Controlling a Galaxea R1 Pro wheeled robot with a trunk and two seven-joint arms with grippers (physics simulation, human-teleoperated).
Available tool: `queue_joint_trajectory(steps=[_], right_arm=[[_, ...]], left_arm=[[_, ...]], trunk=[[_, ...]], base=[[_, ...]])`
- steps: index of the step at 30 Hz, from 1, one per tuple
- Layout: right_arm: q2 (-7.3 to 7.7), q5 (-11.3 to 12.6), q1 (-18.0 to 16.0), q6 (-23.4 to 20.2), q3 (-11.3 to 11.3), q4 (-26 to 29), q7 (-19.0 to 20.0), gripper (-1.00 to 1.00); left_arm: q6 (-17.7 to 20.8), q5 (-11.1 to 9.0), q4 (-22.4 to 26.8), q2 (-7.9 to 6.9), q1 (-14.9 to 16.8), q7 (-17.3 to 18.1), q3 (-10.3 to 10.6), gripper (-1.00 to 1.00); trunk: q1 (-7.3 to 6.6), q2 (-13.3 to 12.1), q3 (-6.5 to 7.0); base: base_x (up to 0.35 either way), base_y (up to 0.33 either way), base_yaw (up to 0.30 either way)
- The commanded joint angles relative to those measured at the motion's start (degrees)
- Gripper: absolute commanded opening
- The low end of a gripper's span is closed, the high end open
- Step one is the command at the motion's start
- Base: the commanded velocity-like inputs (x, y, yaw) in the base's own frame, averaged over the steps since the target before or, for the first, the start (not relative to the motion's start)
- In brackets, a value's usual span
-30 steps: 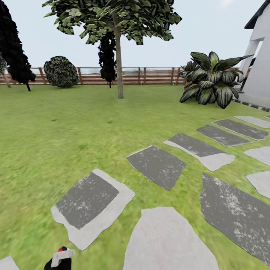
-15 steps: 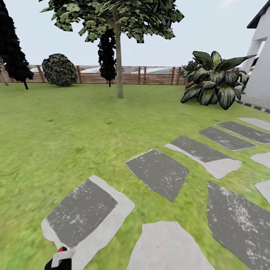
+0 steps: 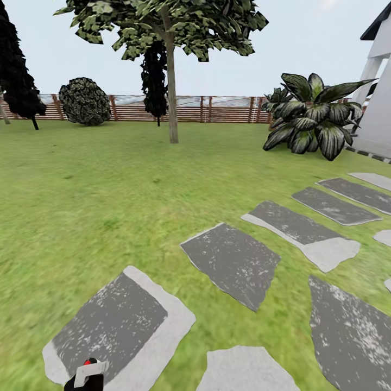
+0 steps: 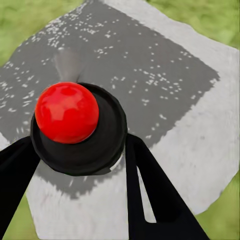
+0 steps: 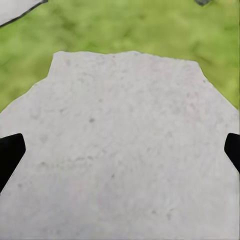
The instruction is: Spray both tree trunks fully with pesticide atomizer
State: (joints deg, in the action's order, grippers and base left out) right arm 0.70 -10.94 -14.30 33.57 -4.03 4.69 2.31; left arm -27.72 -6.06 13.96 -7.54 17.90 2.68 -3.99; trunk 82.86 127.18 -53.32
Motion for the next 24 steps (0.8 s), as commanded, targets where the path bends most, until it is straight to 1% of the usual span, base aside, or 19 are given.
queue_joint_trajectory(steps=[1,5,8,24], right_arm=[[0.00,-0.3,0.0,0.2,-0.4,0.0,0.2,1.00],[0.00,-0.3,0.0,0.2,-0.4,0.0,0.2,1.00],[0.00,-0.3,0.0,0.2,-0.4,0.0,0.2,1.00],[0.00,-0.3,0.0,0.2,-0.4,0.0,0.2,1.00]], left_arm=[[-0.1,-0.5,-0.1,0.03,0.0,0.3,0.0,-1.00],[-0.1,-0.5,0.1,-0.01,0.0,0.2,-0.1,-1.00],[-0.1,-0.5,0.0,-0.02,0.0,0.2,-0.1,-1.00],[0.0,-0.5,0.2,-0.02,0.0,0.2,-0.1,-1.00]], trunk=[[0.02,0.0,-0.05],[0.02,0.0,-0.05],[0.02,0.0,-0.05],[0.02,0.0,-0.05]], base=[[0.339,0.000,0.000],[0.339,0.010,0.000],[0.326,0.105,0.000],[0.305,0.169,0.000]])
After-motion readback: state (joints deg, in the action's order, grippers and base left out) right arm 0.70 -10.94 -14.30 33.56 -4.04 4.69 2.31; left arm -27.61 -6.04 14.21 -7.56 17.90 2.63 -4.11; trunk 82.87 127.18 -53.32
